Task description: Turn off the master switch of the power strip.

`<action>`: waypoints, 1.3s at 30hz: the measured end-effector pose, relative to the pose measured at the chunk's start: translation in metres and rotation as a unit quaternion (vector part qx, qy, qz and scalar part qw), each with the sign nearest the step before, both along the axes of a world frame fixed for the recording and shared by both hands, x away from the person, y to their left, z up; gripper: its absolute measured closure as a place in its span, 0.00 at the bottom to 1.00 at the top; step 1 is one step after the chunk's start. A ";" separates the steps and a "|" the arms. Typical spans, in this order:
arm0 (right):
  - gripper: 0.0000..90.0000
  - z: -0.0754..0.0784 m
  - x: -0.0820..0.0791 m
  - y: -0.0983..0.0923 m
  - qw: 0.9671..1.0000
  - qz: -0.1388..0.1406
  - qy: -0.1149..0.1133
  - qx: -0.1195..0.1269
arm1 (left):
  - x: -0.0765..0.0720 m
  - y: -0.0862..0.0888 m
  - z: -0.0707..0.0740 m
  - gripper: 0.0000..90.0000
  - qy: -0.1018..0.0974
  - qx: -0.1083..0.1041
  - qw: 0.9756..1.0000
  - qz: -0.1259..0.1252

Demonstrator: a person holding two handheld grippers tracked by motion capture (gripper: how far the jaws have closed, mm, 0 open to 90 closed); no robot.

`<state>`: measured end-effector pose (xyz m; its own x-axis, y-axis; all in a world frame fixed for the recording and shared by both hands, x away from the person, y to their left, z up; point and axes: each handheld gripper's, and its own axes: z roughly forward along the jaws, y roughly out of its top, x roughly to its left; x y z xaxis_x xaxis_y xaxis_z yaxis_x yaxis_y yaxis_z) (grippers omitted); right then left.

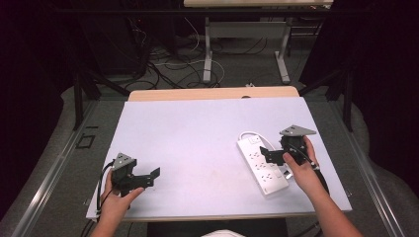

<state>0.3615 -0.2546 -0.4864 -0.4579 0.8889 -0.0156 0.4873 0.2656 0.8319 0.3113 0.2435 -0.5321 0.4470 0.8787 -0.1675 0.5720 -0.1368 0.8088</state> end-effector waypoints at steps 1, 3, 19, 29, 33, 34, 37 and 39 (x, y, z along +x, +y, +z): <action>0.00 -0.001 -0.002 -0.002 1.000 0.001 -0.001 0.002 | 0.000 0.000 0.000 0.00 0.000 0.001 1.000 0.001; 0.00 -0.002 -0.006 -0.007 1.000 -0.004 -0.002 0.004 | 0.000 0.000 0.000 0.00 0.000 0.003 1.000 0.002; 0.00 -0.012 -0.031 -0.049 0.999 -0.037 -0.004 0.027 | -0.001 -0.001 0.002 0.00 -0.012 0.002 1.000 -0.001; 0.00 -0.021 -0.045 -0.072 0.997 -0.065 -0.008 0.037 | -0.002 0.000 0.003 0.00 -0.020 0.000 1.000 -0.002; 0.00 -0.026 -0.050 -0.079 0.996 -0.077 -0.005 0.038 | -0.003 0.000 0.003 0.00 -0.021 -0.002 1.000 0.002; 0.00 -0.029 -0.050 -0.081 0.996 -0.081 -0.010 0.038 | -0.003 0.001 0.002 0.00 -0.020 -0.003 1.000 0.004; 0.00 -0.034 -0.053 -0.088 0.995 -0.089 -0.007 0.044 | -0.002 0.002 0.002 0.00 -0.019 -0.006 1.000 0.005; 0.00 -0.040 -0.054 -0.091 0.994 -0.098 -0.016 0.050 | -0.002 0.002 0.002 0.00 -0.020 -0.005 1.000 0.006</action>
<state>0.3072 -0.3456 -0.5261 -0.2759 0.9590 0.0648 0.4939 0.0836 0.8655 0.3093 0.2456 -0.5303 0.4428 0.8824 -0.1589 0.5405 -0.1212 0.8326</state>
